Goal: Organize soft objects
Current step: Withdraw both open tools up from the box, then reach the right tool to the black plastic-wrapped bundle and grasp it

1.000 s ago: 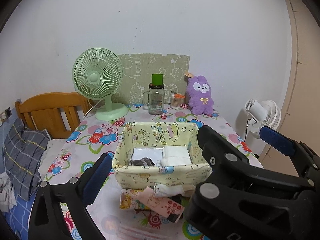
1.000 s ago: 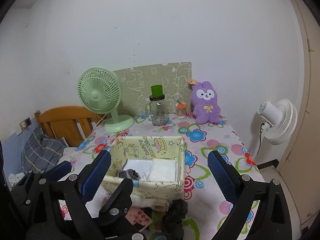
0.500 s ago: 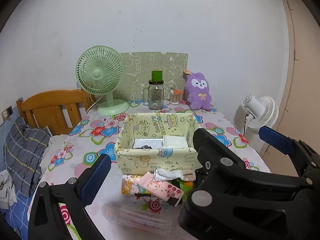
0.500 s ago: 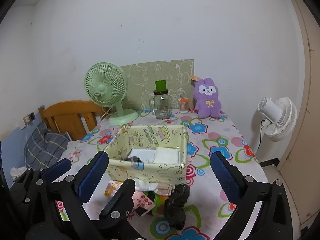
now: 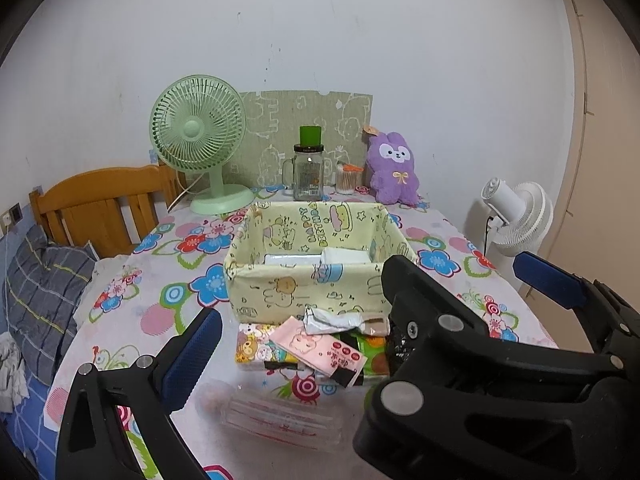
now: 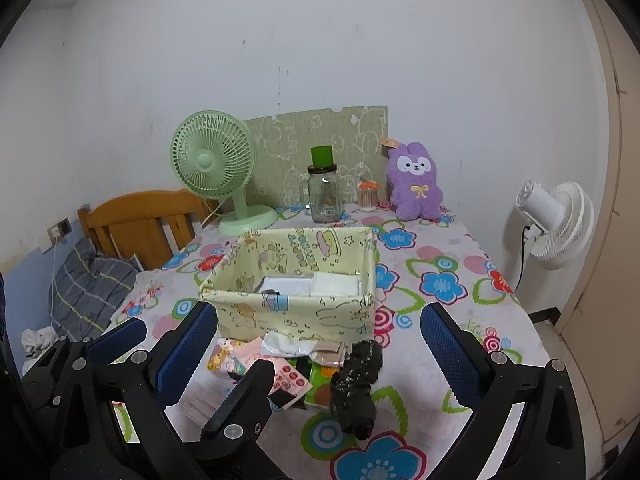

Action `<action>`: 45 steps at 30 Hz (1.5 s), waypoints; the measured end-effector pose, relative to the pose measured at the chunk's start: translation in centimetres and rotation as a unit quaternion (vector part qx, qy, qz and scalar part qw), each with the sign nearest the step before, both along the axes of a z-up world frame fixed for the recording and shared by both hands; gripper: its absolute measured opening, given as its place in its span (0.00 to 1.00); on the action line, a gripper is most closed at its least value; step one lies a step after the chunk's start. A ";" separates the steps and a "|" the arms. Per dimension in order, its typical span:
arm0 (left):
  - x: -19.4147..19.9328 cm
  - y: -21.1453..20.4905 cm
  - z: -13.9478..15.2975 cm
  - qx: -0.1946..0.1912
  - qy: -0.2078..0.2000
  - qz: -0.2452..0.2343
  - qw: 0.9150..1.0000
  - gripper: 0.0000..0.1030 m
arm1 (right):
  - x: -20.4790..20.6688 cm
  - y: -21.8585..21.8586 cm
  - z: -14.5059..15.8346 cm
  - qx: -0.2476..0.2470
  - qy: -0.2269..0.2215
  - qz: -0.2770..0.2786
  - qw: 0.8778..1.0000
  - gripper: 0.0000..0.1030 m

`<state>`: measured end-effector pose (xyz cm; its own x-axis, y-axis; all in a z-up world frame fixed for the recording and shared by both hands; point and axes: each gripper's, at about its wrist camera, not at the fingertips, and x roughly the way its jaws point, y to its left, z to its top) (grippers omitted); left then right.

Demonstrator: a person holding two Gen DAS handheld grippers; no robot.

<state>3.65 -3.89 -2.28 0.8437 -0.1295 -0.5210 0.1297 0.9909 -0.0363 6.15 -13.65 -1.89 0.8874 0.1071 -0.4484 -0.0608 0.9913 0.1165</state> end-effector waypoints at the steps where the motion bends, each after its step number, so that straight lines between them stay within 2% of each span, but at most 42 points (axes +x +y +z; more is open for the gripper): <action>1: -0.1 0.1 -0.3 -0.001 0.001 0.001 1.000 1.00 | 0.0 0.0 -0.2 0.000 0.001 0.000 1.000 1.00; 9: -0.8 0.5 -2.3 0.006 0.011 0.012 1.000 1.00 | -0.3 0.6 -2.3 0.009 0.009 0.016 1.000 1.00; 22: -0.4 0.7 -6.1 0.005 0.044 -0.003 0.999 1.00 | -0.3 0.9 -6.0 0.007 0.039 0.003 0.999 1.00; 31: -0.1 1.3 -8.0 0.009 0.058 0.004 0.998 1.00 | 0.3 0.8 -8.3 0.004 0.062 -0.003 0.998 0.99; 45: 1.2 2.6 -10.4 0.006 0.087 0.016 0.996 1.00 | 1.8 1.2 -10.9 -0.006 0.099 -0.007 0.995 0.93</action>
<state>4.80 -1.28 -12.65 0.7446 -0.0972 -0.6604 0.0907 0.9949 -0.0442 7.92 -12.50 -12.77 0.7825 0.0883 -0.6164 -0.0236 0.9934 0.1124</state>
